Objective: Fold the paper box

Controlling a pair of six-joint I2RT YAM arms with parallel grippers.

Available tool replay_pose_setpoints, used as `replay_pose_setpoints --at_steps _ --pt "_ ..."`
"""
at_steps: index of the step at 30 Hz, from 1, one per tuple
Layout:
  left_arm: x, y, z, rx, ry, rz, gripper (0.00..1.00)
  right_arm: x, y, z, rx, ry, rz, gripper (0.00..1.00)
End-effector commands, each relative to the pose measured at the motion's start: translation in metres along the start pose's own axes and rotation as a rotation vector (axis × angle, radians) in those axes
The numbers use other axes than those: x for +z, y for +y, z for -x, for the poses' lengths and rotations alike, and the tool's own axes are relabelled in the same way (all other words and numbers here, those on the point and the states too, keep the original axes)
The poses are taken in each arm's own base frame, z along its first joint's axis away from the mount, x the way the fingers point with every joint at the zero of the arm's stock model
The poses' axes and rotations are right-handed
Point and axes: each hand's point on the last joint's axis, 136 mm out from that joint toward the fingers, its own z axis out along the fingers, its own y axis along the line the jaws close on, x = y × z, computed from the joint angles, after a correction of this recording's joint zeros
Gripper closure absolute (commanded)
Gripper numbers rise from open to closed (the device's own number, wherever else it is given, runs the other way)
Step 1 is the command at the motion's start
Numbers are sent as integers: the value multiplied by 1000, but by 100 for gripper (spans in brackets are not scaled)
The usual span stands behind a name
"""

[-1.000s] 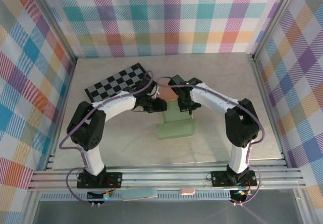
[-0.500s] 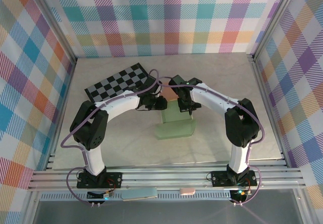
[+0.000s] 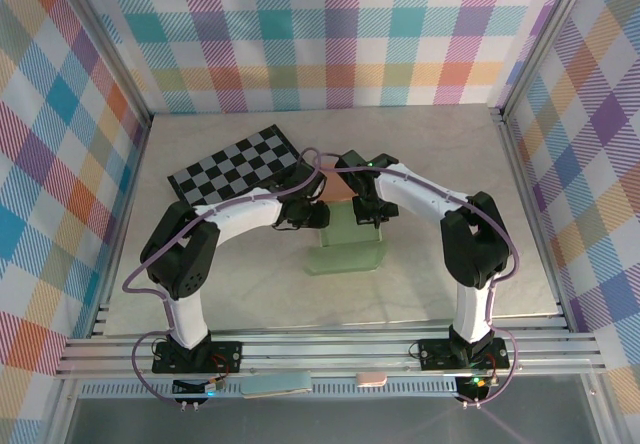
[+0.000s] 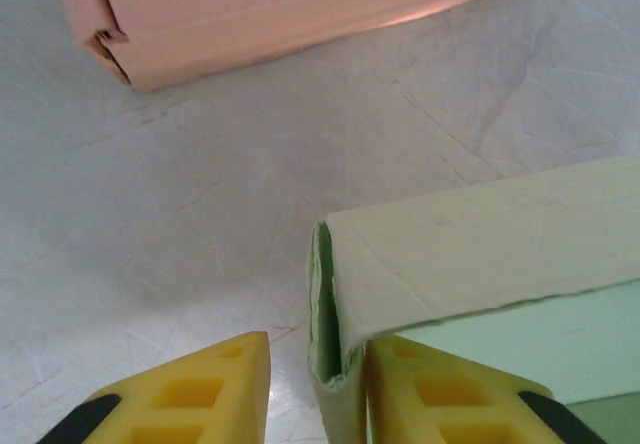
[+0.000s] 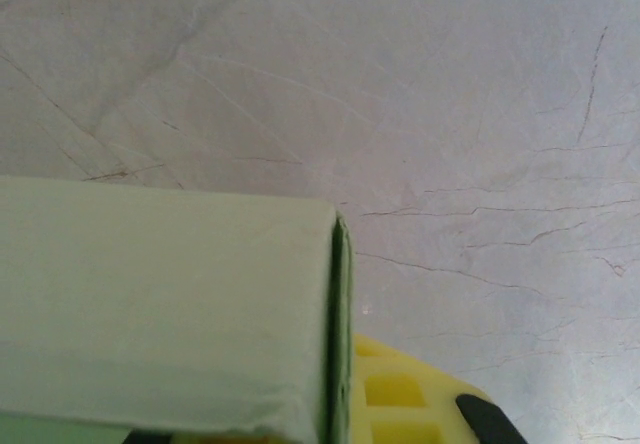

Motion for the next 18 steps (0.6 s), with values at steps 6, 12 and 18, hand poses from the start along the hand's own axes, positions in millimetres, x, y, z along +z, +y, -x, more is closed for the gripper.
replay_pose_setpoints --at_steps 6,12,18 --pt "3 14 4 -35 -44 177 100 -7 -2 1 26 -1 8 100" --pt "9 16 -7 -43 -42 251 100 -7 -1 0 28 3 6 100" --pt "17 3 -5 -35 -25 178 81 -6 0 -1 25 6 8 100"
